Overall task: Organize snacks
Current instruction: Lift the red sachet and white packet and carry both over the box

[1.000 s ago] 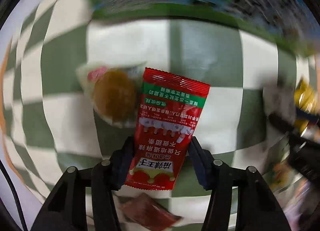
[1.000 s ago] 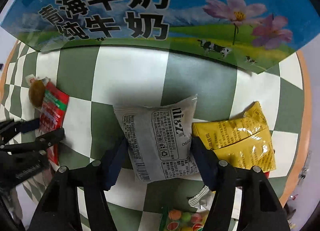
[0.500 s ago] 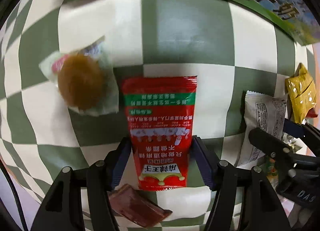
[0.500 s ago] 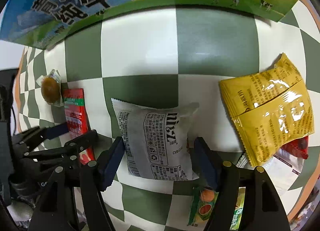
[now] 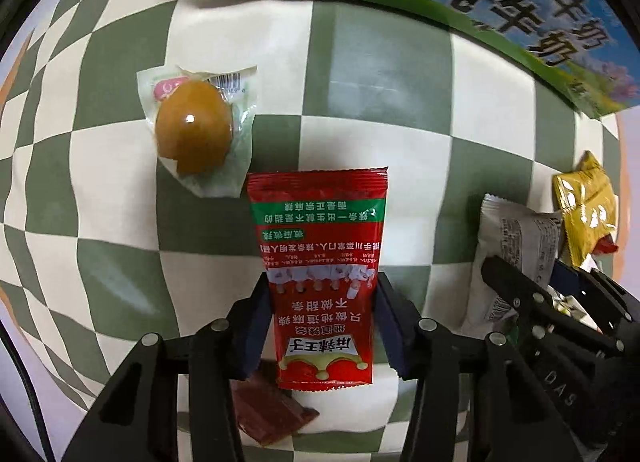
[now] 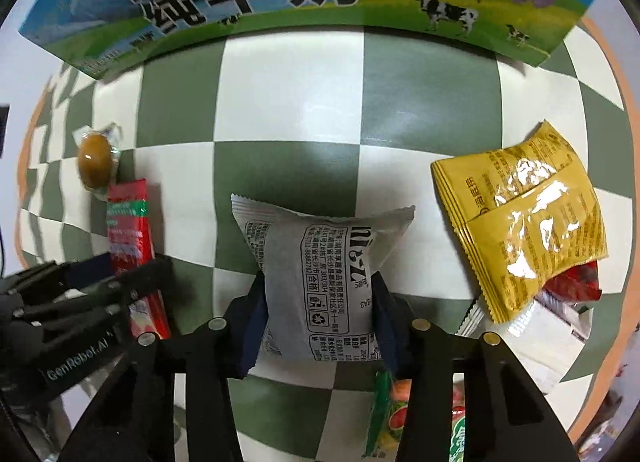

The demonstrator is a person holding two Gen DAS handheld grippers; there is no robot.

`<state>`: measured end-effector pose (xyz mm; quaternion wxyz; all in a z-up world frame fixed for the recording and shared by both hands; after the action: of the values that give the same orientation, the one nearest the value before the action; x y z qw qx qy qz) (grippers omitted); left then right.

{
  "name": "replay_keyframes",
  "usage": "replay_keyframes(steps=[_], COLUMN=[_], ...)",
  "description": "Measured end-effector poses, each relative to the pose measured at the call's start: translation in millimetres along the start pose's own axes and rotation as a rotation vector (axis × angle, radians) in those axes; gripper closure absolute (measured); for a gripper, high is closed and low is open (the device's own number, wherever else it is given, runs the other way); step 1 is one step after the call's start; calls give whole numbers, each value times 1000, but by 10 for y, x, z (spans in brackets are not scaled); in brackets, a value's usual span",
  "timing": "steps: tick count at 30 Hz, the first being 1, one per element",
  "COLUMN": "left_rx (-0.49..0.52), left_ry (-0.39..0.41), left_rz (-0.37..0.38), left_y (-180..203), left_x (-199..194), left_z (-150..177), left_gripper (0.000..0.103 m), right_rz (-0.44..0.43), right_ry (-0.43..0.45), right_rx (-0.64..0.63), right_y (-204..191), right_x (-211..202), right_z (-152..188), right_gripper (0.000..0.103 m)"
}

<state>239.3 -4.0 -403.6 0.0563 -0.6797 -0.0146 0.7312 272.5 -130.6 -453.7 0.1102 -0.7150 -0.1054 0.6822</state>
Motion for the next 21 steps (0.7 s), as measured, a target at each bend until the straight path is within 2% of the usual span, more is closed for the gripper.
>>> replay_keyframes(steps=[8, 9, 14, 19, 21], left_rx=[5, 6, 12, 42, 57], left_ry=[48, 54, 128, 233, 274], left_rz=[58, 67, 142, 233, 265], left_y=[-92, -243, -251, -91, 63], left_x=[-395, -501, -1054, -1900, -2174], left_z=[6, -30, -136, -593, -906], left_gripper=[58, 58, 58, 57, 57], right_rz=[-112, -130, -217, -282, -306], right_ry=[21, 30, 103, 236, 284], right_rx=[55, 59, 55, 31, 25], right_y=[84, 89, 76, -96, -196], right_x=[-305, -417, -1049, -1902, -2139], right_z=[77, 34, 11, -419, -672], right_gripper=[56, 56, 56, 56, 56])
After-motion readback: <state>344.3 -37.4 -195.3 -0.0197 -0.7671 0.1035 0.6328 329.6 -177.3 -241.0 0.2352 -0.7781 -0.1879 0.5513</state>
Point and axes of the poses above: each gripper's, at about its wrist camera, not at the fingertips, and x roughly the way its jaws point, y to its right, z to its underside, the point moved 9 cm from there along x, roughly the way its jaws point, and after that the axes turned 5 degrees about -z, right-handed, at the moved point
